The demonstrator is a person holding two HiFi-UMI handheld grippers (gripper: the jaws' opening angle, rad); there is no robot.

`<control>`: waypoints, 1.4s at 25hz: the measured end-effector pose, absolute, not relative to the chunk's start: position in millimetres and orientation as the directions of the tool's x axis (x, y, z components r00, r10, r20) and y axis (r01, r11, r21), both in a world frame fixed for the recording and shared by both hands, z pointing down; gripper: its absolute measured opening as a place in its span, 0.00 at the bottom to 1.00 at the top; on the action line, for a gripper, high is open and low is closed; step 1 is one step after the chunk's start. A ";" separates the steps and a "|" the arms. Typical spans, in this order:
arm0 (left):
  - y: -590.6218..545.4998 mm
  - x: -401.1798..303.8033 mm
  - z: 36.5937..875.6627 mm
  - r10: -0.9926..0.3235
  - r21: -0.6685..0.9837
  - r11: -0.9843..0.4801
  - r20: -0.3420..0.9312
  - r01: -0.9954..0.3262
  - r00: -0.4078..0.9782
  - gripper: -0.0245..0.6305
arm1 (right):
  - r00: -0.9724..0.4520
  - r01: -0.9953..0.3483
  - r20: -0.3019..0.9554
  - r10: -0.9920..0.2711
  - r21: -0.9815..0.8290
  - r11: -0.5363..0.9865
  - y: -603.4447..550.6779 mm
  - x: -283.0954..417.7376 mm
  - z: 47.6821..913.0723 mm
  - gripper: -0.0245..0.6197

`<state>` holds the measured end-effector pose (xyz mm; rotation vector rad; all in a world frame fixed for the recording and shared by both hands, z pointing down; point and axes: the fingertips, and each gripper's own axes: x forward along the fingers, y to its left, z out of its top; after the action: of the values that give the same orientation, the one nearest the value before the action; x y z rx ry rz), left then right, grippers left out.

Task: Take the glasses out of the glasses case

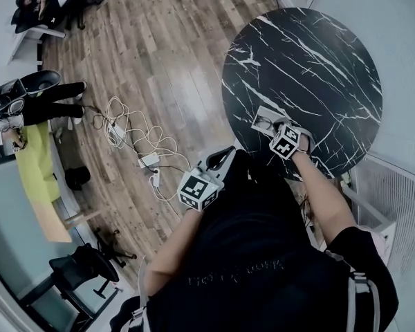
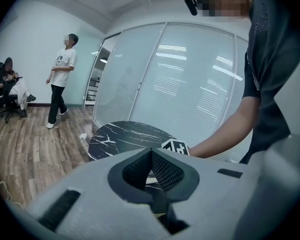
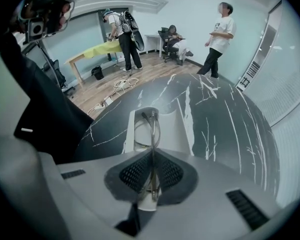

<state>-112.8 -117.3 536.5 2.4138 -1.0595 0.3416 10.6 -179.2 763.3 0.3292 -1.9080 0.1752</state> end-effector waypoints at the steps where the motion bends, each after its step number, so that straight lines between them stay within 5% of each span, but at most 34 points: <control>1: -117.5 -112.8 536.1 -0.622 0.322 -0.589 0.405 -0.741 0.670 0.07 | -0.325 -0.306 0.935 -0.143 0.039 0.951 -179.2 10.5 762.8 0.09; 15: -120.4 -101.9 525.0 -0.612 0.321 -0.629 0.357 -0.707 0.706 0.07 | -0.385 -0.386 0.889 -0.248 0.089 0.918 -183.3 18.3 723.7 0.09; 35: -128.1 -103.2 516.9 -0.611 0.353 -0.647 0.290 -0.676 0.736 0.07 | -0.587 -0.650 0.677 -0.444 -0.068 0.757 -182.3 33.4 630.2 0.09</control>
<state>-103.2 -128.1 516.9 2.4973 -0.9818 0.2005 33.4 -182.3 630.2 0.8152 -2.2936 0.4080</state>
